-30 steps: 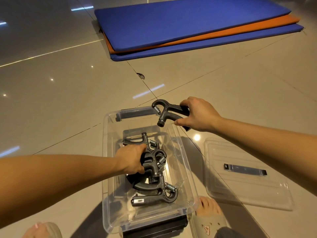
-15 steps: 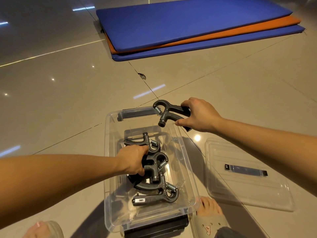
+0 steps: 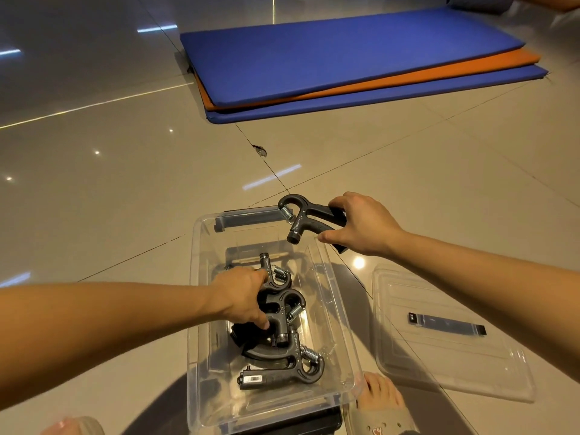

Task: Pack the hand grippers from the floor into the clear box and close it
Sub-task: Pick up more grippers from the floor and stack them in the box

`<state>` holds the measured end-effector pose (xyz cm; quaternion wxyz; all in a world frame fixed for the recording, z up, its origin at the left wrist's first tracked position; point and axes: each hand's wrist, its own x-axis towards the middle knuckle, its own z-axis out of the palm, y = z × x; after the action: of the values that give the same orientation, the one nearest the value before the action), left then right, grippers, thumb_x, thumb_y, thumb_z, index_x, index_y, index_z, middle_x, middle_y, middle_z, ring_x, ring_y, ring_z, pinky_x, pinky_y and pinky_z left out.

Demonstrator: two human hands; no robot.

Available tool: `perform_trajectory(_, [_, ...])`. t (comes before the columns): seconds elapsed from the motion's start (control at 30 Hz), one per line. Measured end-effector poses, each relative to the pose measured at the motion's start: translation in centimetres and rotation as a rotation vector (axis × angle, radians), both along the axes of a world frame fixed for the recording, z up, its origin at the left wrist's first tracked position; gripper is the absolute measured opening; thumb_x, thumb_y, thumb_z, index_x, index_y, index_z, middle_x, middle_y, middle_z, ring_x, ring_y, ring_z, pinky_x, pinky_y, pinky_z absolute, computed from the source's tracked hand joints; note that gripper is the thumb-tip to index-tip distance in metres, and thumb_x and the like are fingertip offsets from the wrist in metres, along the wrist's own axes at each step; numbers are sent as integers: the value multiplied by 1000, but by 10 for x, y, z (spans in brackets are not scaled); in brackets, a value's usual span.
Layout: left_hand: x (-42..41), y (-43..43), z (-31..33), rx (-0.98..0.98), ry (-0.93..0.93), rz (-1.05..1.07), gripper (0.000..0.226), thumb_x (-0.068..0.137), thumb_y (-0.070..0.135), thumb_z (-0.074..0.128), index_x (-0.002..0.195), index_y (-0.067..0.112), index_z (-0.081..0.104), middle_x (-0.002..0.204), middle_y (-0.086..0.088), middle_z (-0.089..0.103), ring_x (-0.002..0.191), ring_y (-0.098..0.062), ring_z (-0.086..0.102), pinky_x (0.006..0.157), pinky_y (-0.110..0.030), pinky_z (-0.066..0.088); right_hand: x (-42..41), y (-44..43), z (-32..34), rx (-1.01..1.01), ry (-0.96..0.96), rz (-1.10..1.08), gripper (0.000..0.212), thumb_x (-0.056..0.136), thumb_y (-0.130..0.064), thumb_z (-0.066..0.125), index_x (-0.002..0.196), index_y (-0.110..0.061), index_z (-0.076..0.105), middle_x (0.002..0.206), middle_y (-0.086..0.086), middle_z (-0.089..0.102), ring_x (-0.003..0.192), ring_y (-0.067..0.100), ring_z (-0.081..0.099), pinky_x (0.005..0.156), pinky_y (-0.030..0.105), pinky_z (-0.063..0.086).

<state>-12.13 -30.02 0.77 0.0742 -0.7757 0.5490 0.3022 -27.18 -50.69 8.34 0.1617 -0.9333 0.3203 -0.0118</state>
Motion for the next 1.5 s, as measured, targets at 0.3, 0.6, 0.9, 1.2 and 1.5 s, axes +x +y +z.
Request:
perform_trajectory(0.3, [59,-24,81,-279,526,482,60,82,55,74,127,18,59,113,-6,66,96,-16,65,82,-31,55,6,10,2,-31,-16,-17,58,76,-55,77,120,-20,65,103,-4,59,89,19,59,74,36,53])
perform_trajectory(0.6, [33,-43,93,-466,812,795,27,100,33,62,114,10,62,95,-10,76,84,-20,75,70,-31,61,22,52,-2,47,-209,-134,61,72,-59,77,119,-23,63,102,-8,57,86,12,59,73,30,54])
perform_trajectory(0.9, [43,-47,103,-564,981,801,18,97,17,66,113,8,68,93,-12,78,77,-21,75,64,-24,58,23,57,-3,91,-244,-182,70,69,-66,76,120,-24,54,110,-10,57,91,11,58,73,29,50])
perform_trajectory(1.2, [70,-53,113,-330,753,349,23,103,25,57,120,32,70,87,3,73,79,-8,64,77,-28,52,27,50,28,582,-463,-197,23,97,-42,60,108,-23,66,91,2,70,73,17,71,65,38,59])
perform_trajectory(1.5, [68,-59,114,-449,616,342,48,91,45,68,137,36,55,103,9,70,85,4,68,66,-13,48,25,50,27,971,-589,-346,17,102,-14,57,110,-1,63,88,13,69,61,21,68,58,31,59])
